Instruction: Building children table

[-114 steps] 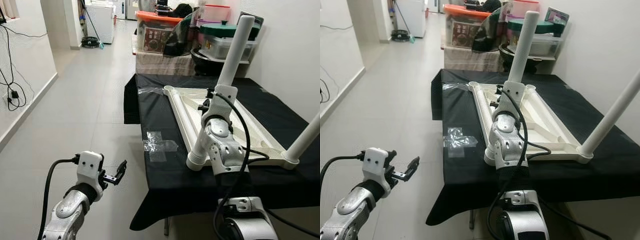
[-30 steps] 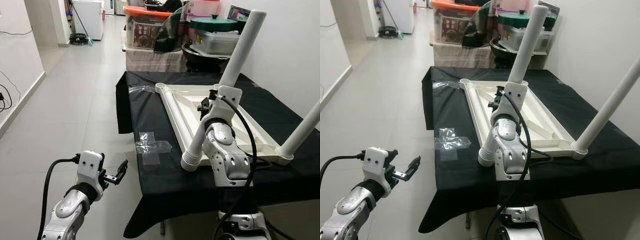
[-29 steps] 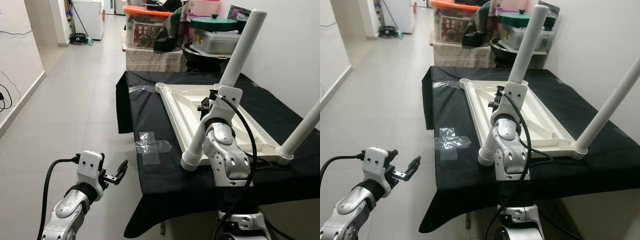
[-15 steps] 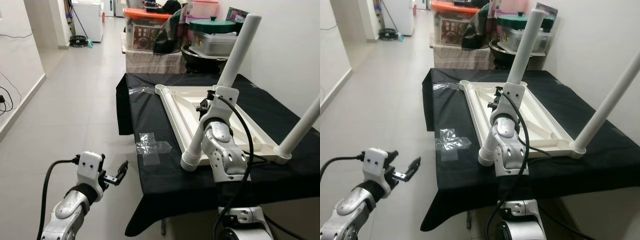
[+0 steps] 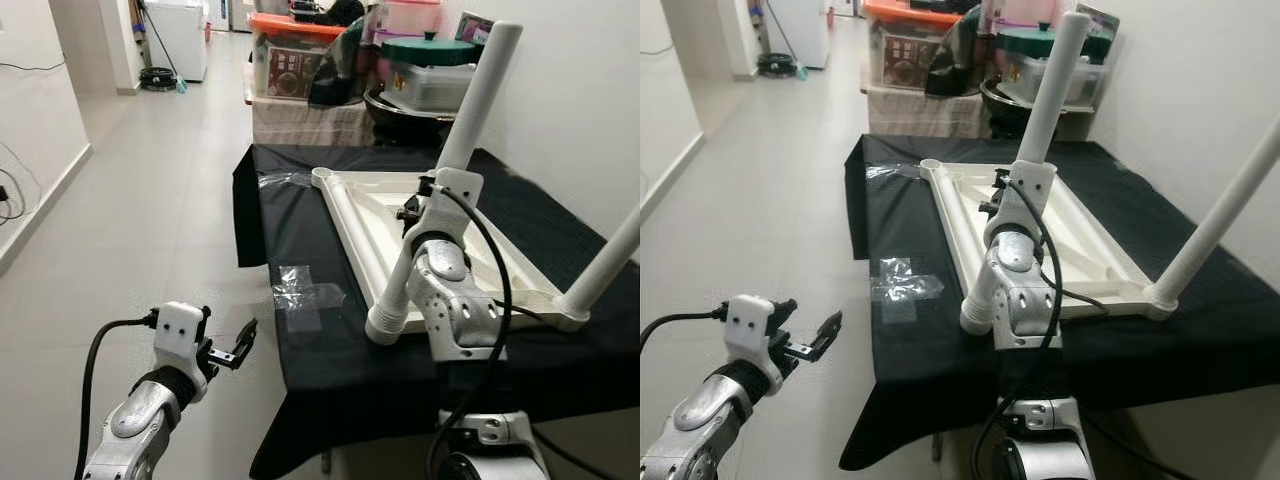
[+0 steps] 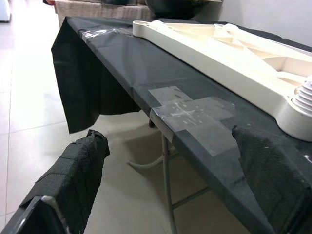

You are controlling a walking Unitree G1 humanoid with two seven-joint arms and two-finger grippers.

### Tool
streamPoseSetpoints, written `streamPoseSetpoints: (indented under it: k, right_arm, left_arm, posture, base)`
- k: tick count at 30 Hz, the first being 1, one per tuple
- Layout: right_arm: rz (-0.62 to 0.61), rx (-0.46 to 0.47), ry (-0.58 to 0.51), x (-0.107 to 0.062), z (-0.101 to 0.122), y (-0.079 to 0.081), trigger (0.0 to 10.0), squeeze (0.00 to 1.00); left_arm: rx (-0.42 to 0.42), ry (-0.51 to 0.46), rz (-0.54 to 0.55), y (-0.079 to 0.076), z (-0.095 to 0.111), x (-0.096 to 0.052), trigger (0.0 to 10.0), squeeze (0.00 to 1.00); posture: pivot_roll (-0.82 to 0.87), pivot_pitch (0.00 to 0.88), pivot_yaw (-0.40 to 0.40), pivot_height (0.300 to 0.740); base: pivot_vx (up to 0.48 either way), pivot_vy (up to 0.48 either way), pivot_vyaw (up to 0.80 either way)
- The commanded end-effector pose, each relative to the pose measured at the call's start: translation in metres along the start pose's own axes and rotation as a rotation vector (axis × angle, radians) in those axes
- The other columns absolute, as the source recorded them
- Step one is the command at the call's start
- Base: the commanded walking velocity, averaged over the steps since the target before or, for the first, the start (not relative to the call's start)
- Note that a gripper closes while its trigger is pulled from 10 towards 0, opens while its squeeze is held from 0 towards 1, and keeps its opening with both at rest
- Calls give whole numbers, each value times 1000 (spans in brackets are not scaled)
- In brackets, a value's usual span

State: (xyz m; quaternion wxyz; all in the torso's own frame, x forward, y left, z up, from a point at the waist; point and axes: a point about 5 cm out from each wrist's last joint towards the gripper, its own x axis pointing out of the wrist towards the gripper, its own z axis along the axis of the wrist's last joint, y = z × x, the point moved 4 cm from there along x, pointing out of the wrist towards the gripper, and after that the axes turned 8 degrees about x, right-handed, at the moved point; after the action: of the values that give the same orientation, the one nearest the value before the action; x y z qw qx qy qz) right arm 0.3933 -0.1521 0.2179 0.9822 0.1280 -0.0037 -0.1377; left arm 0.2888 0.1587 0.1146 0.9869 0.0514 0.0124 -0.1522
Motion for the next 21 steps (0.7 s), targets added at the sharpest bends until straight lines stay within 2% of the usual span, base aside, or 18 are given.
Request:
streamPoseSetpoints:
  k: [1,8,11,16,21]
  right_arm:
    - [-88,-53,118,2,-36,-26,10000,0]
    - [-82,-46,114,3,-34,-24,10000,0]
    - [-69,-40,80,4,-23,-21,10000,0]
    - [-66,-38,67,4,-19,-21,10000,0]
    - [-50,-50,46,-1,-16,-22,10000,0]
  left_arm:
    - [5,11,-7,-2,-2,0,10000,0]
    - [5,11,-6,-2,-2,0,10000,0]
    - [6,9,-6,-2,-2,1,10000,0]
    - [11,11,-7,-2,-3,1,10000,0]
    - [13,13,-9,-2,-4,2,10000,0]
  posture:
    - [85,0,-93,740]
    - [86,0,-94,740]
    - [85,0,-94,740]
    - [85,0,-94,740]
    - [79,0,-91,740]
  base:
    - [0,0,0]
    - [0,0,0]
    - [0,0,0]
    - [0,0,0]
    - [0,0,0]
